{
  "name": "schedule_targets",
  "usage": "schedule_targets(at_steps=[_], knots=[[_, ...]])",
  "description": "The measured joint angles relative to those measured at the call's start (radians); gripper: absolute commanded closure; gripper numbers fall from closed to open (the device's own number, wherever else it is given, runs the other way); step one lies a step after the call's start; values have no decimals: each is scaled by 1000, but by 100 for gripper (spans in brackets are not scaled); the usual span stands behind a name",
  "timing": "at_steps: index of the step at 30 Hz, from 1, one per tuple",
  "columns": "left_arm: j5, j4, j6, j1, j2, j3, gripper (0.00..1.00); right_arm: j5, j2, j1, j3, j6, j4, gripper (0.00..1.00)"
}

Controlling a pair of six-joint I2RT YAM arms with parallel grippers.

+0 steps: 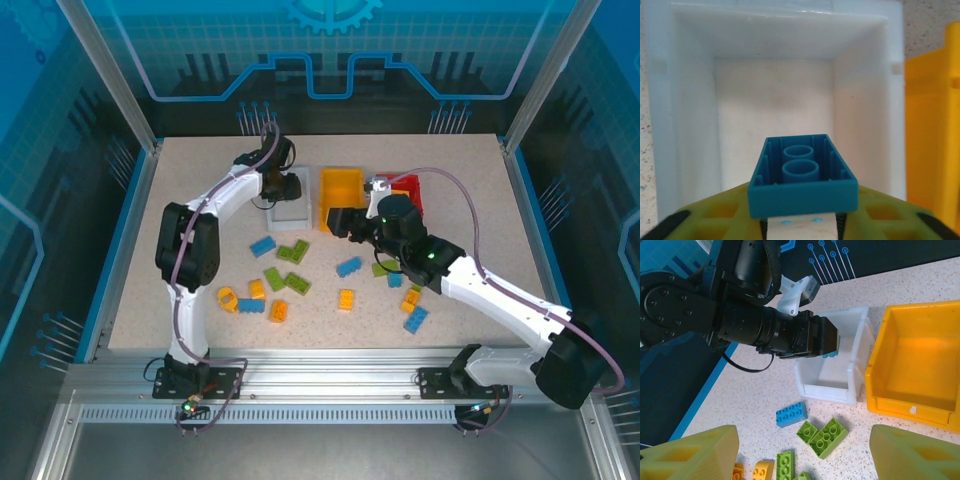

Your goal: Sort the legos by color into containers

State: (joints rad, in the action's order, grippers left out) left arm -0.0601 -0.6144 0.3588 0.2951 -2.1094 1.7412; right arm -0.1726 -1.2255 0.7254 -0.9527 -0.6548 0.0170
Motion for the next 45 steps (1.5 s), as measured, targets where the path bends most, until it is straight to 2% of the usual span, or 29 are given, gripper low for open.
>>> schedule_targets(at_steps=[4,9,13,19,23,27,31,33,36,40,45], knots=[[16,-9,6,-3,-14,7,41,-8,0,0,0,0,43,29],[42,-5,14,-3,31,-15,41,-55,7,0,0,-32,145,32],[67,3,40,1,163,-87,41,-125,46,1,11,-90,269,33],[100,66,89,50,465,-252,39,-207,75,2,39,-159,483,33],[109,127,124,171,669,-433,37,-214,55,-48,39,-161,603,33],[109,191,191,340,817,-631,36,-192,36,-208,43,-164,701,35],[102,286,271,497,901,-805,36,-131,27,-347,94,-164,716,38],[83,345,311,569,925,-879,36,-78,-2,-399,132,-158,705,42],[40,398,348,658,932,-924,35,-15,-69,-446,164,-156,683,43],[-5,460,367,729,933,-927,35,31,-125,-451,187,-157,643,46],[-45,491,374,734,933,-927,35,62,-191,-467,195,-162,592,58]])
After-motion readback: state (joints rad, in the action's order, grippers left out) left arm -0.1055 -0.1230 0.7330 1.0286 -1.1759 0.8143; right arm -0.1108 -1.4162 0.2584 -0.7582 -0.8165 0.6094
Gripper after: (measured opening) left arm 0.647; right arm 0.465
